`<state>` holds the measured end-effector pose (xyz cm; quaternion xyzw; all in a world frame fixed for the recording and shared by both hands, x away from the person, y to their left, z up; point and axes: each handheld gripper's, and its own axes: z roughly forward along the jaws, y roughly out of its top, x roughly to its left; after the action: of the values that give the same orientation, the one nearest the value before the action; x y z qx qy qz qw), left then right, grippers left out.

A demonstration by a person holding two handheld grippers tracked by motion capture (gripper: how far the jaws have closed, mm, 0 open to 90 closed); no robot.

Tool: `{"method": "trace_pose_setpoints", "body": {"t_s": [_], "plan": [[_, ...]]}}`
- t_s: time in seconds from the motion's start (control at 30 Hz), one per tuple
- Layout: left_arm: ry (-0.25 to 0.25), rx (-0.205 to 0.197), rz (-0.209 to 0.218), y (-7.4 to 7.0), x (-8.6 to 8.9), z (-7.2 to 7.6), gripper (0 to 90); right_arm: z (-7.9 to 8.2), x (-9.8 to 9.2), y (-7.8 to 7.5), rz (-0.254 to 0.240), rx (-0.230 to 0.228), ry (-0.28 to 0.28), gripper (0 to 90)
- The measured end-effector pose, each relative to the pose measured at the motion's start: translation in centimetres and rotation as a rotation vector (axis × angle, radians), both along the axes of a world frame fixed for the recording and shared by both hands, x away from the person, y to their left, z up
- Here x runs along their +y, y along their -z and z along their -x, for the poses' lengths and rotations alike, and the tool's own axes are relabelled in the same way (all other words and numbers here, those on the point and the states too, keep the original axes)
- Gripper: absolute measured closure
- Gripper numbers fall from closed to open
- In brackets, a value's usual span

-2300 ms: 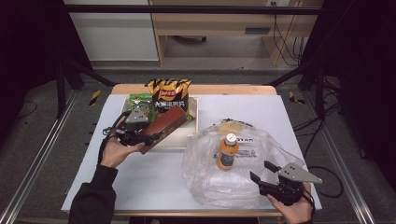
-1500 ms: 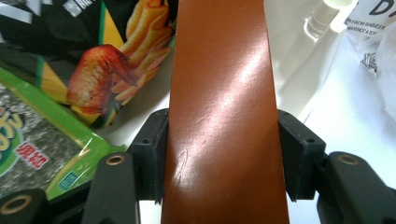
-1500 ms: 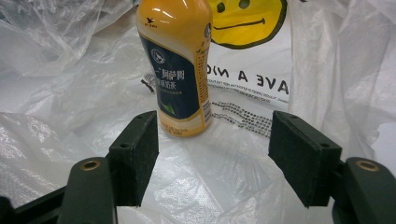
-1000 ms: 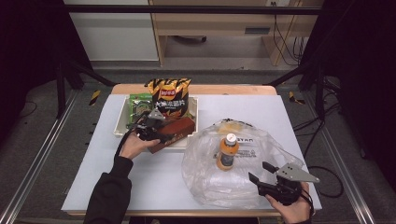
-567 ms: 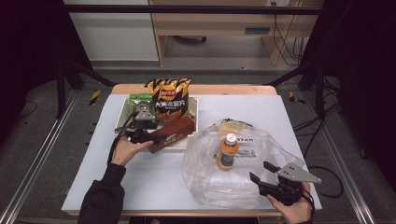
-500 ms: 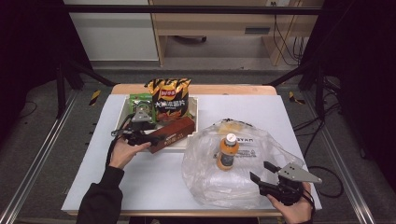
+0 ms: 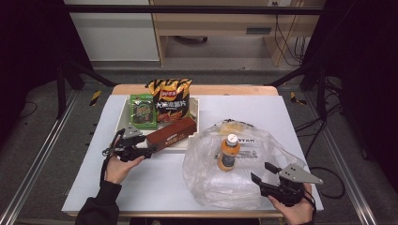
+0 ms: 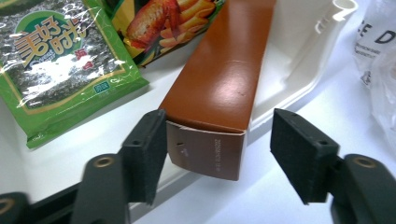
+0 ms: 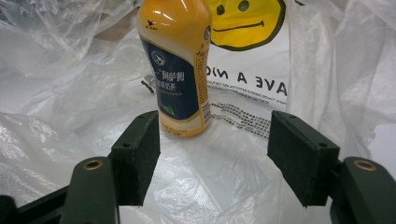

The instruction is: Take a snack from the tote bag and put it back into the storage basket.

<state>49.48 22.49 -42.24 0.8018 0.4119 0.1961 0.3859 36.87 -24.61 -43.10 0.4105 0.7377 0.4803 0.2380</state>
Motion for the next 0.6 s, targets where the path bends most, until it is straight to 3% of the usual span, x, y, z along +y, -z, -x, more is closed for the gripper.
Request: {"method": "trace_pose_setpoints", "body": {"t_s": [0.4, 0.53, 0.6], "plan": [[-0.075, -0.011, 0.022, 1.1, 0.8, -2.1, 45.7, -0.1, 0.1, 0.2, 0.008, 0.005, -0.006, 35.9], [-0.088, -0.010, 0.013, 1.4, 0.9, -2.6, 44.9, -0.1, 0.1, 0.2, 0.009, 0.009, -0.007, 36.1], [-0.092, 0.009, 0.000, 1.6, 0.9, -2.7, 48.6, -0.1, 0.1, 0.3, 0.009, 0.009, -0.007, 36.1]]}}
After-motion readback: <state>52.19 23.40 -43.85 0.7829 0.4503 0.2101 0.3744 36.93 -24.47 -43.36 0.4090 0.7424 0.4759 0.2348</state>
